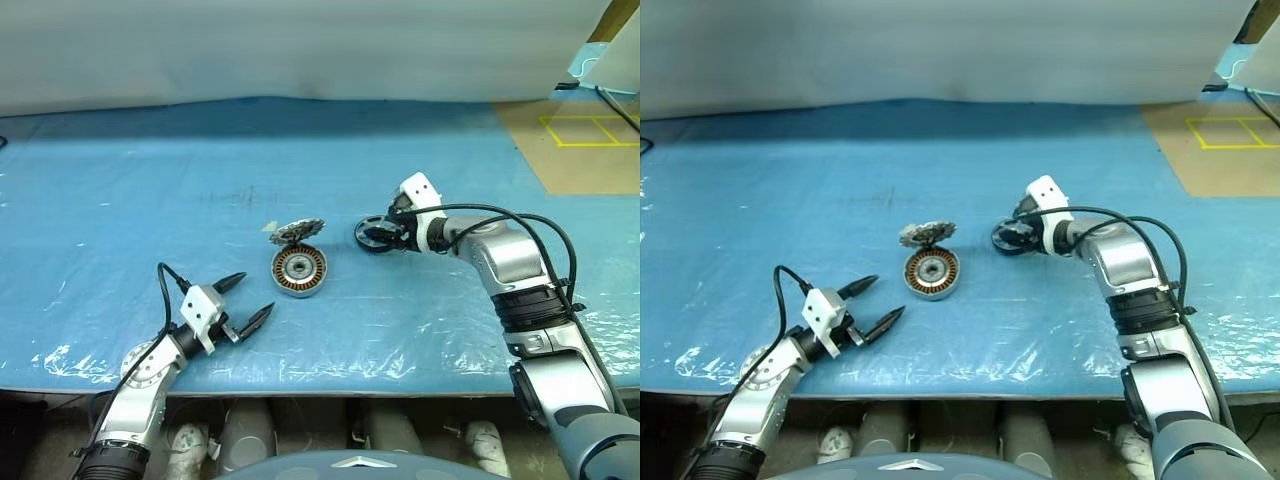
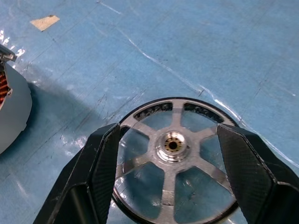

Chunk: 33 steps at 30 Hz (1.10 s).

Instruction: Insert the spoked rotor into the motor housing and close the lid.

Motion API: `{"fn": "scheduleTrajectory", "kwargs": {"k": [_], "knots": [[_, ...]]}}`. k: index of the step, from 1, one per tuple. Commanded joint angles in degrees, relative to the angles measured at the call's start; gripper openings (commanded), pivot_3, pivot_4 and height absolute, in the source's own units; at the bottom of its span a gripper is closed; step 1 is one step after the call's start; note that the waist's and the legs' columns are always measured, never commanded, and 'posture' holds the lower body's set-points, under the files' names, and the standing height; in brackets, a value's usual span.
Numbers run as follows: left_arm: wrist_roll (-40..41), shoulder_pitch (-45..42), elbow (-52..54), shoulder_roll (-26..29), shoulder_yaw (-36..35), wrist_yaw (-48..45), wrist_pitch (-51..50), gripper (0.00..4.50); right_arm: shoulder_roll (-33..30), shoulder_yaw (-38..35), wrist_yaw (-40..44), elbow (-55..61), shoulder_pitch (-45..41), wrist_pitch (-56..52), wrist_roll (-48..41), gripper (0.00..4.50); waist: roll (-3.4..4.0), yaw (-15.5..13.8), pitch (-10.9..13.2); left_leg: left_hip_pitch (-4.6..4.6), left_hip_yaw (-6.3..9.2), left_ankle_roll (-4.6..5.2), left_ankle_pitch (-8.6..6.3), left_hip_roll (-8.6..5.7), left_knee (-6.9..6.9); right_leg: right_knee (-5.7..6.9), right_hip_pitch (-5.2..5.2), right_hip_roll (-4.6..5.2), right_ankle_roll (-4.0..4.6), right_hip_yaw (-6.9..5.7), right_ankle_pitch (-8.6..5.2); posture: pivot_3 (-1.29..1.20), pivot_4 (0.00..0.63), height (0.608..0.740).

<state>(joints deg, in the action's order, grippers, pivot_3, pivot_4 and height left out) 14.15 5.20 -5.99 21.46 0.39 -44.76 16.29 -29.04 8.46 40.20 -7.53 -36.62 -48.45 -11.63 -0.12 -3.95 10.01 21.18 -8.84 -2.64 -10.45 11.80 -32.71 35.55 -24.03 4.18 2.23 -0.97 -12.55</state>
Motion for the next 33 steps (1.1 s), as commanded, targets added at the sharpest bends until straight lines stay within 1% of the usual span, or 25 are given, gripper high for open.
{"fn": "scheduleTrajectory", "kwargs": {"k": [1,6,10,13,18,24,28,32,33], "knots": [[0.1,-0.4,-1.1,0.0,-0.6,-0.1,2.1,4.39,-0.9,0.6,0.6,1.5,1.1,1.3,0.7,3.39,0.0,0.0,0.0,0.0,0.0,0.0,0.0,0.0,0.01,0.0,0.0,0.0,0.0,0.0,0.0,0.0,0.15,0.74],[-0.3,-0.8,-3.8,-0.4,-0.4,-0.3,3.9,4.39,-1.4,1.1,0.3,2.8,3.0,1.7,1.6,3.39,0.0,0.0,0.0,-0.03,0.0,0.0,0.0,0.0,0.0,0.0,0.02,0.0,0.0,0.0,0.0,0.0,0.15,0.74],[0.7,-0.4,-0.1,0.5,-0.7,-0.2,1.7,4.39,-1.5,-0.5,-0.6,4.6,4.0,1.0,1.1,3.39,0.0,0.0,0.0,-0.06,0.0,0.0,0.0,0.0,0.0,0.0,0.05,0.0,0.0,0.0,0.0,0.0,0.15,0.74],[1.2,0.3,2.5,1.1,-0.7,-0.1,0.0,4.39,-0.3,-3.4,-2.0,6.2,3.3,0.6,-0.6,3.39,0.0,0.0,0.0,-0.04,0.0,0.0,0.0,0.01,0.0,0.0,0.04,0.0,0.0,0.0,0.0,0.0,0.15,0.74],[0.8,0.6,3.1,0.8,-0.2,0.2,-0.7,4.39,0.1,-4.8,-3.4,7.8,2.6,-0.9,-1.3,3.39,0.0,0.0,0.0,-0.03,0.0,0.0,0.0,0.01,0.01,-0.01,0.02,0.0,0.0,0.0,0.0,0.0,0.15,0.74],[-0.1,0.8,0.8,-0.2,0.4,0.2,1.2,4.39,-0.7,-3.4,-3.2,9.9,4.2,-4.7,-1.1,3.39,0.0,0.0,0.0,-0.03,0.0,0.0,0.0,0.0,0.03,-0.02,0.02,0.0,0.0,0.0,0.0,0.0,0.15,0.74],[0.2,1.0,1.6,-0.1,0.0,0.1,0.8,4.39,-0.5,-2.8,-3.3,10.8,4.7,-6.3,-1.0,3.39,0.0,0.0,0.0,-0.03,0.0,0.0,0.0,0.0,0.03,-0.03,0.02,0.0,-0.01,0.0,0.0,0.0,0.15,0.74],[0.8,1.3,4.6,0.4,-0.2,0.5,-1.2,4.39,-0.4,-2.4,-3.6,10.8,4.8,-6.9,-0.7,3.39,0.0,0.0,0.0,-0.03,0.0,0.0,0.0,0.01,0.03,-0.03,0.02,0.01,-0.01,0.0,0.0,0.0,0.15,0.74],[0.9,1.4,5.5,0.5,-0.2,0.7,-1.9,4.39,-0.4,-2.3,-3.7,10.5,4.9,-6.9,-0.5,3.23,0.0,0.0,0.0,-0.03,0.0,0.0,0.0,0.0,0.03,-0.03,0.02,0.0,-0.01,0.0,0.0,0.0,0.15,0.74]]}}
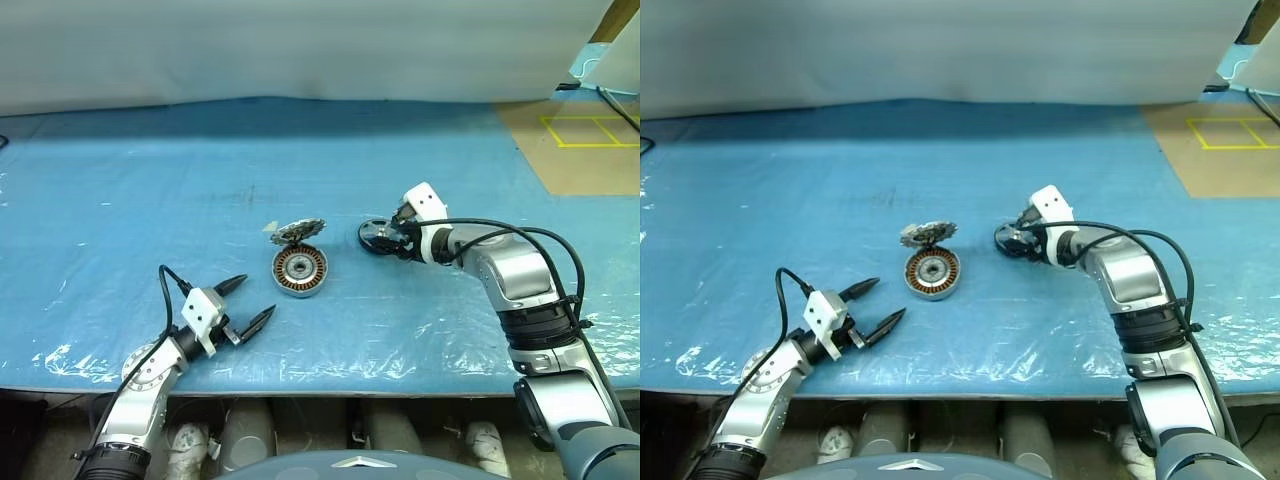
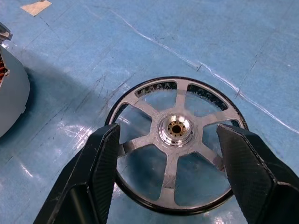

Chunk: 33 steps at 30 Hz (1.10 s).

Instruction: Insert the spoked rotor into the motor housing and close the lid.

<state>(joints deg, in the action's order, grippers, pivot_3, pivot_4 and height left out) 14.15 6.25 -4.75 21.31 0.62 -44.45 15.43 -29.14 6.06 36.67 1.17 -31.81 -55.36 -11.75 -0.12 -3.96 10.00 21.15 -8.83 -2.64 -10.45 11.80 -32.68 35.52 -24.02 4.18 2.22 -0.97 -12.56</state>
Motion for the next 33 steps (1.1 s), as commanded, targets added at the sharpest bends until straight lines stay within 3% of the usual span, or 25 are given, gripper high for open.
{"fn": "scheduleTrajectory", "kwargs": {"k": [1,6,7,15,22,28,33], "knots": [[1.0,0.4,5.3,0.7,-0.5,0.6,-1.8,4.39,-0.4,0.2,-0.2,1.5,0.1,0.0,-0.3,3.02,0.0,0.0,0.0,0.0,0.0,0.0,0.0,0.0,0.0,0.0,0.0,0.0,0.0,0.0,0.0,0.0,0.15,0.74],[0.9,0.6,7.0,0.6,-0.4,1.4,-3.5,4.39,-0.8,0.3,-0.1,1.2,0.4,-0.3,-0.4,1.44,-0.01,0.0,0.0,-0.02,0.0,0.0,0.0,0.0,0.01,-0.01,0.01,0.0,0.0,0.0,0.0,0.0,0.15,0.74],[0.7,0.6,6.7,0.5,-0.3,1.5,-3.4,4.39,-0.9,0.2,-0.1,1.3,0.5,-0.4,-0.4,1.29,-0.01,0.0,0.0,-0.03,0.0,0.0,0.0,0.0,0.01,0.0,0.02,0.0,0.0,0.0,0.0,0.0,0.15,0.74],[-1.0,-0.7,-1.9,-1.2,0.2,0.4,2.6,4.39,-1.5,0.6,0.0,2.9,1.3,-1.0,-0.7,1.29,0.0,0.0,0.0,-0.04,0.0,0.0,0.0,-0.01,0.01,-0.02,0.04,0.0,-0.01,0.01,0.0,0.0,0.15,0.74],[1.0,-0.3,2.7,-0.1,-0.9,-0.2,2.0,4.39,-6.5,-2.1,7.7,13.8,2.5,3.4,-5.7,1.26,0.02,-0.1,0.0,0.02,0.0,0.0,0.0,0.01,0.05,-0.06,-0.01,0.0,-0.01,0.01,0.0,0.0,0.15,0.74],[1.2,-1.1,2.4,-0.8,-0.2,-0.6,3.5,4.39,-15.6,2.7,20.1,25.5,5.7,6.2,-10.8,1.26,0.0,-0.1,0.0,0.0,0.0,0.1,-0.05,0.04,0.2,-0.21,0.01,0.01,-0.02,0.0,-0.01,0.0,0.15,0.74],[2.1,-3.1,-0.1,-1.2,-0.2,-2.4,4.0,4.39,-14.3,10.4,21.6,25.6,2.1,9.3,-8.3,1.26,0.01,0.1,0.0,-0.06,0.0,0.24,-0.14,0.03,0.17,-0.15,0.0,0.0,-0.02,0.01,-0.01,0.0,0.15,0.74]]}}
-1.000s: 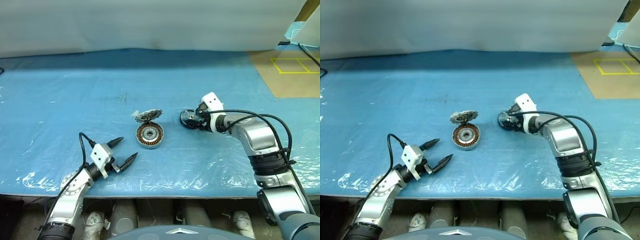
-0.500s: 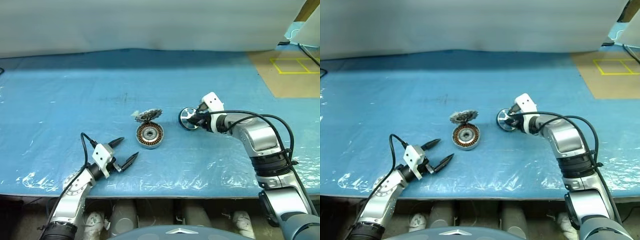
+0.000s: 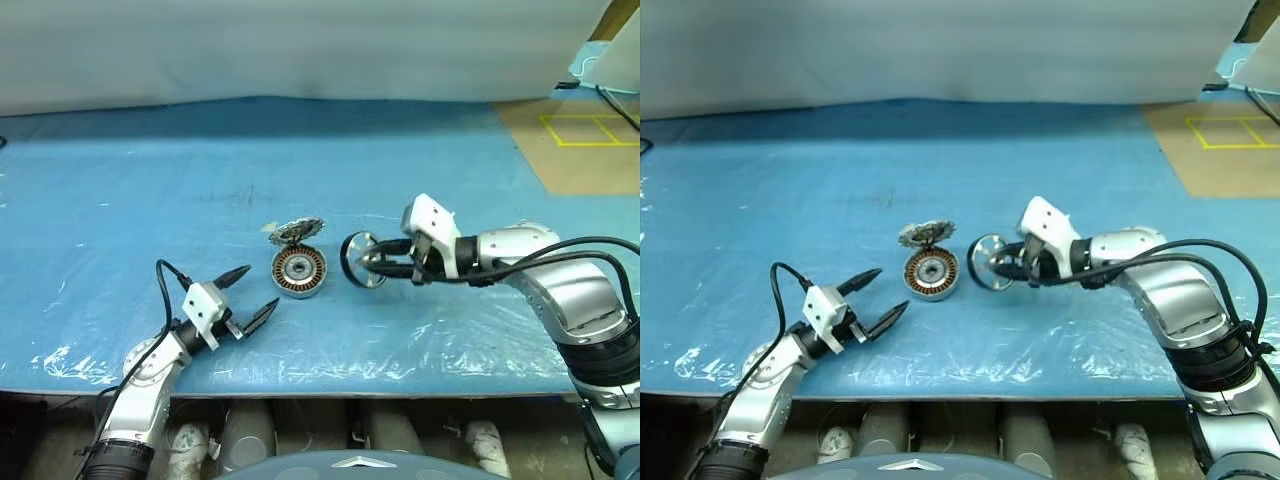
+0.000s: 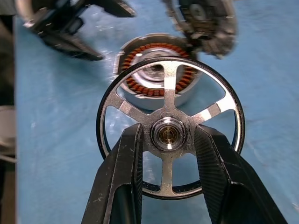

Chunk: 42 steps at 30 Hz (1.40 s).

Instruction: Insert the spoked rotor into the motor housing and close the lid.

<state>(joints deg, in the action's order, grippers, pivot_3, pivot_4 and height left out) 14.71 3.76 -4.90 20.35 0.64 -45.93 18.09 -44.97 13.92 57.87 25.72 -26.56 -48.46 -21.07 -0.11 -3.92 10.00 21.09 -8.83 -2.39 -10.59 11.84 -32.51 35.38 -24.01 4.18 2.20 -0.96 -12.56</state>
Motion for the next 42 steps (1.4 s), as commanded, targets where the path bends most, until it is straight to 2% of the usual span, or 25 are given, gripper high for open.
{"fn": "scheduleTrajectory", "kwargs": {"k": [1,6,10,15,28,42], "knots": [[1.9,-0.6,0.6,-0.4,0.0,-1.3,1.3,4.39,2.5,3.8,0.3,-0.1,-4.4,3.2,1.7,1.26,0.0,0.0,0.0,0.0,0.0,0.0,0.0,0.0,-0.02,0.01,0.0,0.0,0.0,0.01,0.0,0.0,0.15,0.74],[2.5,4.4,6.0,0.4,0.1,-1.8,1.5,4.39,7.6,7.9,-0.9,-5.9,-10.4,6.9,5.3,1.26,-0.01,0.1,0.0,0.05,0.0,-0.03,0.02,0.01,-0.04,0.03,-0.04,0.01,0.01,0.02,0.0,0.0,0.15,0.74],[1.3,4.3,10.3,0.0,1.6,0.5,-1.9,4.39,9.2,10.1,0.3,-9.1,-12.2,9.6,7.4,1.26,-0.02,-0.6,0.0,0.17,0.01,-0.08,0.04,0.01,-0.03,0.02,-0.07,0.03,0.01,-0.05,0.0,0.0,0.15,0.74],[0.3,2.5,13.5,-0.5,3.0,3.5,-6.1,4.39,11.3,12.6,1.5,-13.5,-13.1,13.2,10.1,1.26,-0.02,0.0,0.0,0.14,0.01,-0.08,0.04,0.01,-0.11,0.12,-0.06,0.05,0.01,-0.02,0.0,0.0,0.15,0.74],[0.7,2.0,12.2,0.0,2.3,4.2,-6.6,4.39,16.5,13.0,2.6,-17.2,-17.7,13.7,12.5,1.26,-0.02,0.1,0.0,0.15,0.0,-0.2,0.12,0.0,-0.15,0.16,-0.08,0.0,0.02,-0.02,0.0,0.0,0.15,0.74],[0.4,6.4,14.8,0.3,2.2,5.8,-6.5,4.39,17.3,14.1,4.6,-22.7,-17.3,16.7,15.0,1.26,-0.02,0.2,0.0,0.15,0.0,-0.2,0.12,0.0,-0.18,0.17,-0.08,-0.01,0.02,-0.02,0.01,0.0,0.15,0.74]]}}
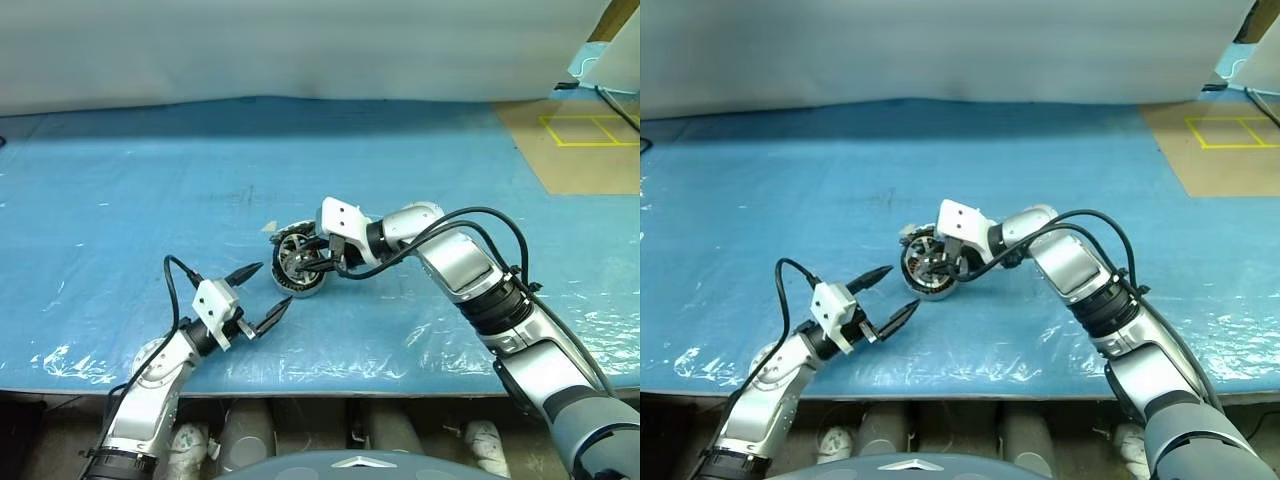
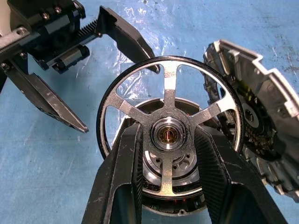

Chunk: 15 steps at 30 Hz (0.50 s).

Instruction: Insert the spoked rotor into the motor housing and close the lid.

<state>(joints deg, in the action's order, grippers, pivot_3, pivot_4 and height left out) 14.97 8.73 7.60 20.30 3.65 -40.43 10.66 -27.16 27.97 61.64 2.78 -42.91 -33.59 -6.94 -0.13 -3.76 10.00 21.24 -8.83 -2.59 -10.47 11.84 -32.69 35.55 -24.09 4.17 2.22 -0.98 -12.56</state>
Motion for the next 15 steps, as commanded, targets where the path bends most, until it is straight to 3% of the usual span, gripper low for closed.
{"fn": "scheduleTrajectory", "kwargs": {"k": [1,15], "knots": [[0.0,1.8,2.1,0.3,-0.7,0.4,1.3,4.39,-0.6,0.1,1.1,-0.2,-0.8,2.1,1.2,1.26,0.0,0.0,0.0,0.0,0.0,0.0,0.0,0.0,0.0,0.0,0.0,0.0,0.0,0.0,0.0,0.0,0.15,0.74],[-0.3,2.4,0.6,0.3,-0.9,0.3,2.8,4.39,0.9,0.9,1.1,-5.0,-0.1,4.5,4.7,1.26,-0.04,0.1,0.0,-0.07,0.0,0.17,-0.1,0.0,-0.04,0.04,0.04,0.0,0.0,0.01,0.0,0.0,0.15,0.74]]}}
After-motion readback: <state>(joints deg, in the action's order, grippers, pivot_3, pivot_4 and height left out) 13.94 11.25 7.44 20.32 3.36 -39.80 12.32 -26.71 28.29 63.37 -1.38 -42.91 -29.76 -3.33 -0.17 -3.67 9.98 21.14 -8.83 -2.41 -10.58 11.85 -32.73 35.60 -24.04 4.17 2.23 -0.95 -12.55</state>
